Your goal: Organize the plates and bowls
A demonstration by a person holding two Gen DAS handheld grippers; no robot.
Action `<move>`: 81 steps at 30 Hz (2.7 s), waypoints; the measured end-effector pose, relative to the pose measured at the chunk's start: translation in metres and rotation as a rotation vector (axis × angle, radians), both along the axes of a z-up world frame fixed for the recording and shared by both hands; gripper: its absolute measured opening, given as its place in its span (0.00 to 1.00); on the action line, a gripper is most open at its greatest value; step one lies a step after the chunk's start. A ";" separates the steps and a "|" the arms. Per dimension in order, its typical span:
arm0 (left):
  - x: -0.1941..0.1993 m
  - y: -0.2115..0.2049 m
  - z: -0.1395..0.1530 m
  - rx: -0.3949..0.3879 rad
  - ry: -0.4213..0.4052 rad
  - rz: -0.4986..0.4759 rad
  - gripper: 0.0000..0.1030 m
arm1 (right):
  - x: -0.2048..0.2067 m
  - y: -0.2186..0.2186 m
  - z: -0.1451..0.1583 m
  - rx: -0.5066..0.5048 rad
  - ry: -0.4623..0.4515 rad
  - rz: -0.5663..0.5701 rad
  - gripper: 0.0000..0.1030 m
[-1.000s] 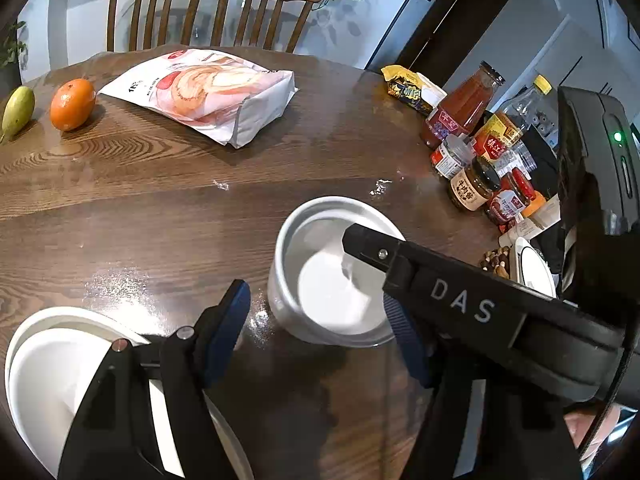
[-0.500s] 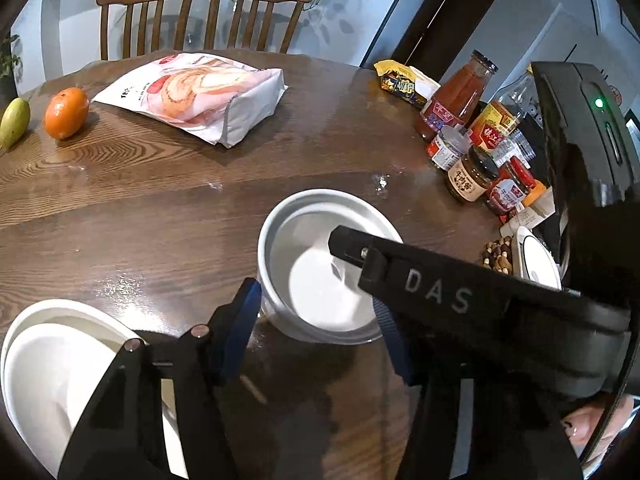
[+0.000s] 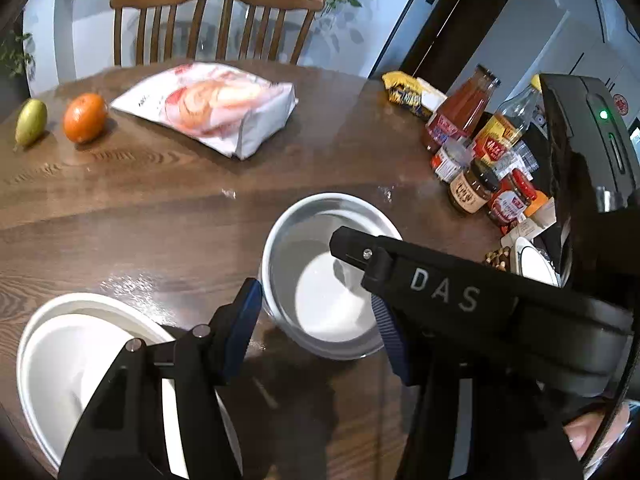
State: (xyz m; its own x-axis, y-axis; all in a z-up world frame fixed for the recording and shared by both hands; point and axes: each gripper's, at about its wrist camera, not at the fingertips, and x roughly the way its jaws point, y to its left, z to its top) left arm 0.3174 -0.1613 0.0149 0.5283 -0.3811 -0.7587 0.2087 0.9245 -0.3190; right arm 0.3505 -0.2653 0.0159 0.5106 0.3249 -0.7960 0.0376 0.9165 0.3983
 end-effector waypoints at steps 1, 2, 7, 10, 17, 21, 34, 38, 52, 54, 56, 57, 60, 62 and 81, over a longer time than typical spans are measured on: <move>-0.002 0.001 0.004 -0.005 -0.008 0.001 0.53 | -0.002 0.001 0.004 -0.005 -0.013 0.000 0.33; -0.003 0.002 0.006 -0.012 -0.013 0.003 0.53 | -0.004 0.001 0.007 -0.008 -0.024 0.000 0.33; -0.012 0.005 0.020 -0.023 -0.043 0.012 0.53 | -0.012 0.003 0.022 -0.006 -0.068 0.004 0.33; -0.016 0.006 0.027 -0.024 -0.057 0.019 0.53 | -0.016 0.006 0.029 -0.008 -0.088 0.008 0.33; -0.029 0.008 0.042 -0.017 -0.104 0.043 0.53 | -0.026 0.008 0.045 0.003 -0.135 0.020 0.33; -0.038 0.012 0.051 -0.012 -0.138 0.068 0.53 | -0.036 0.011 0.055 0.010 -0.171 0.037 0.33; -0.064 0.036 0.073 -0.034 -0.195 0.118 0.53 | -0.061 0.033 0.082 0.001 -0.274 0.099 0.33; -0.070 0.043 0.074 -0.039 -0.187 0.136 0.53 | -0.068 0.044 0.085 -0.010 -0.286 0.126 0.33; -0.086 0.072 0.067 -0.037 -0.123 0.214 0.53 | -0.075 0.082 0.079 -0.055 -0.267 0.234 0.33; -0.087 0.078 0.065 -0.029 -0.113 0.226 0.53 | -0.074 0.088 0.077 -0.053 -0.251 0.249 0.33; -0.088 0.083 0.062 -0.018 -0.101 0.234 0.53 | -0.073 0.096 0.073 -0.061 -0.234 0.265 0.33; -0.087 0.085 0.060 -0.014 -0.091 0.235 0.53 | -0.072 0.099 0.070 -0.063 -0.223 0.272 0.33; -0.084 0.093 0.053 -0.018 -0.048 0.248 0.53 | -0.069 0.106 0.064 -0.065 -0.194 0.284 0.33; -0.084 0.096 0.050 -0.015 -0.035 0.253 0.53 | -0.068 0.111 0.059 -0.072 -0.175 0.298 0.33; -0.076 0.116 0.022 -0.024 0.112 0.247 0.53 | -0.056 0.136 0.024 -0.121 -0.020 0.336 0.33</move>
